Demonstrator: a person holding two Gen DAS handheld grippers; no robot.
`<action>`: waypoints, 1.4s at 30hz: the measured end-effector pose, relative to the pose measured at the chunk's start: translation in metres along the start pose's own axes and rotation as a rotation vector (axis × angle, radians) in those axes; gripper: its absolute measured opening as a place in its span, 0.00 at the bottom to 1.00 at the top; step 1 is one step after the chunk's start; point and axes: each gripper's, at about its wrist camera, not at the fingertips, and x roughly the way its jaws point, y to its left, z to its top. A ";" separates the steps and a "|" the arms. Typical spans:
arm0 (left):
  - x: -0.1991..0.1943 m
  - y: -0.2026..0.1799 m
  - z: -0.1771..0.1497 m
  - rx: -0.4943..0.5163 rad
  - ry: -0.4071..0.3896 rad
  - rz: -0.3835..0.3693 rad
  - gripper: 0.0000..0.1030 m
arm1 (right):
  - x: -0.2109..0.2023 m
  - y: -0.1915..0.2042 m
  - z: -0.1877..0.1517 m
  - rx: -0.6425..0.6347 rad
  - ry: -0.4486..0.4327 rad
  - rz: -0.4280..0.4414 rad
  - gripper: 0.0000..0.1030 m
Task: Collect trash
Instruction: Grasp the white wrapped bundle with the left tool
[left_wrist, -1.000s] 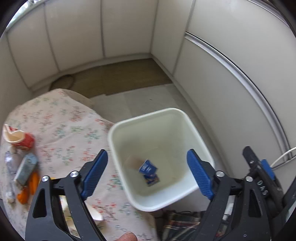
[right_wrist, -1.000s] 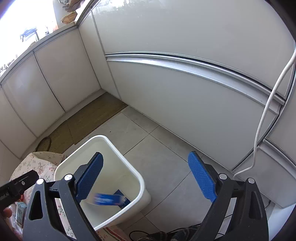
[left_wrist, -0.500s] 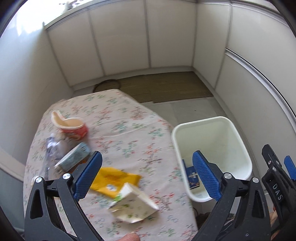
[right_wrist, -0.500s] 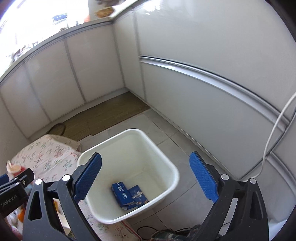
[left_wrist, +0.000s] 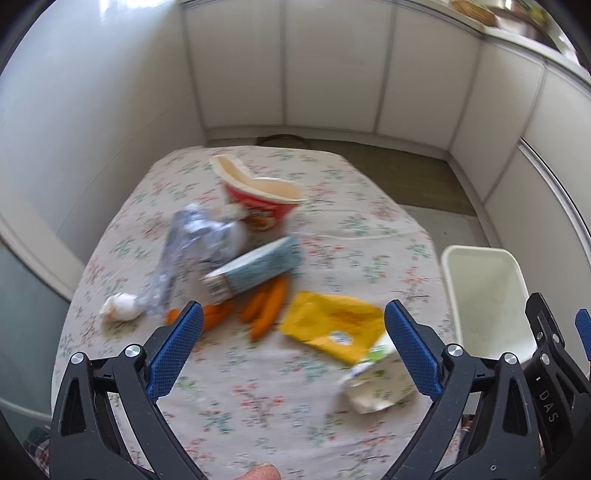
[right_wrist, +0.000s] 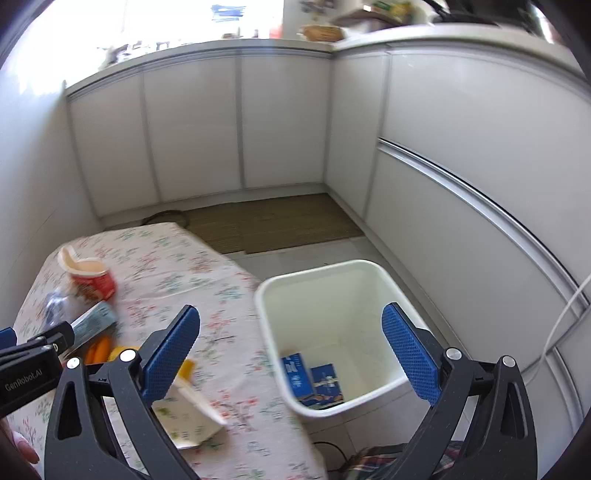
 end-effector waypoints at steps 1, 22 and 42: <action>0.000 0.007 -0.001 -0.009 -0.001 0.004 0.91 | -0.002 0.008 -0.001 -0.012 -0.006 0.008 0.93; 0.069 0.242 -0.029 -0.654 0.204 0.060 0.88 | -0.022 0.111 -0.033 -0.257 0.056 0.120 0.93; 0.131 0.275 -0.022 -0.797 0.278 0.019 0.32 | 0.010 0.107 -0.033 -0.240 0.175 0.119 0.93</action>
